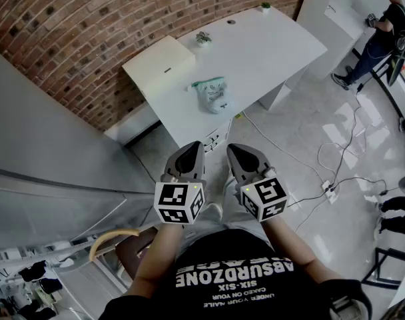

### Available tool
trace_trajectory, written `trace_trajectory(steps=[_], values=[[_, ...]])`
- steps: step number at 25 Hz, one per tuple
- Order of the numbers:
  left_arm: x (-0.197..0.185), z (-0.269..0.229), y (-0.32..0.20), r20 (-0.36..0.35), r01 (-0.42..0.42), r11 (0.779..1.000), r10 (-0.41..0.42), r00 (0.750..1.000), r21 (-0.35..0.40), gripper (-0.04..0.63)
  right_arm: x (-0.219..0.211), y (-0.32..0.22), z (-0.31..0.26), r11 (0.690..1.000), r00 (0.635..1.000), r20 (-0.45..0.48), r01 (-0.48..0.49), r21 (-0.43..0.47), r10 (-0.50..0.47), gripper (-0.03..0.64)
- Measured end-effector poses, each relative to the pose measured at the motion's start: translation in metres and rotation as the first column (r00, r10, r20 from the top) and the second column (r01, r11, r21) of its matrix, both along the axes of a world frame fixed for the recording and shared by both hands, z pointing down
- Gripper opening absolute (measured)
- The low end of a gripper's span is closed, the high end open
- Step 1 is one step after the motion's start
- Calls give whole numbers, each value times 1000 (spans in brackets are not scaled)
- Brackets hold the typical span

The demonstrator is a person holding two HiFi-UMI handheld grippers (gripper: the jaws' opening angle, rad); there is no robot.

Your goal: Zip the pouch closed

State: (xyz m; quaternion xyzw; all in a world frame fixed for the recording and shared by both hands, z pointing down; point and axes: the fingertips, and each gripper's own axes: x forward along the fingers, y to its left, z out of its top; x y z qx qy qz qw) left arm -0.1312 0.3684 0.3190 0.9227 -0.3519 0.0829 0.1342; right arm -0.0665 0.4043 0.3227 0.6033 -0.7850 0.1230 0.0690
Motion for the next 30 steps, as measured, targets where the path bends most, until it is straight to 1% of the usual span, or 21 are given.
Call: trace_trajectory(steps=[5,9,12,15,17,24,25,27,28,30], values=[[-2,3,-13,8,-6,1000,6,1000,-15,9,1,-13,2,1000,1000,1,-10,-6,10,-3],[1,0,-30,1,-5,1000,5,1000,-16,9,8,-29,2,1000,1000,-4,-20,-10,20,-3],[8,-2,-43,-3,-10,1000,10,1000,-13,8,19,-43,4,999,999,-7,-35,-6,34,-3],[15,-2,-58,-1,-31,999,31,1000,-9,9,27,-61,8,999,999,-8,-44,-27,44,-2],[19,0,-70,6,-41,999,41,999,-7,9,32,-75,8,999,999,-5,-46,-25,46,-2],[38,7,-114,28,-26,999,27,999,-19,11,54,-116,13,999,1000,8,-28,-34,29,2],[40,8,-121,35,-23,1000,24,999,-17,11,57,-122,14,999,1000,9,-27,-41,27,10],[45,10,-133,47,-18,1000,18,999,-16,14,63,-134,18,998,1000,13,-23,-57,24,47],[47,12,-138,50,-16,1000,17,999,-19,24,66,-139,20,998,1000,13,-21,-66,22,65],[51,15,-149,57,-14,1000,15,998,-27,57,72,-151,22,997,1000,12,-16,-77,17,74]])
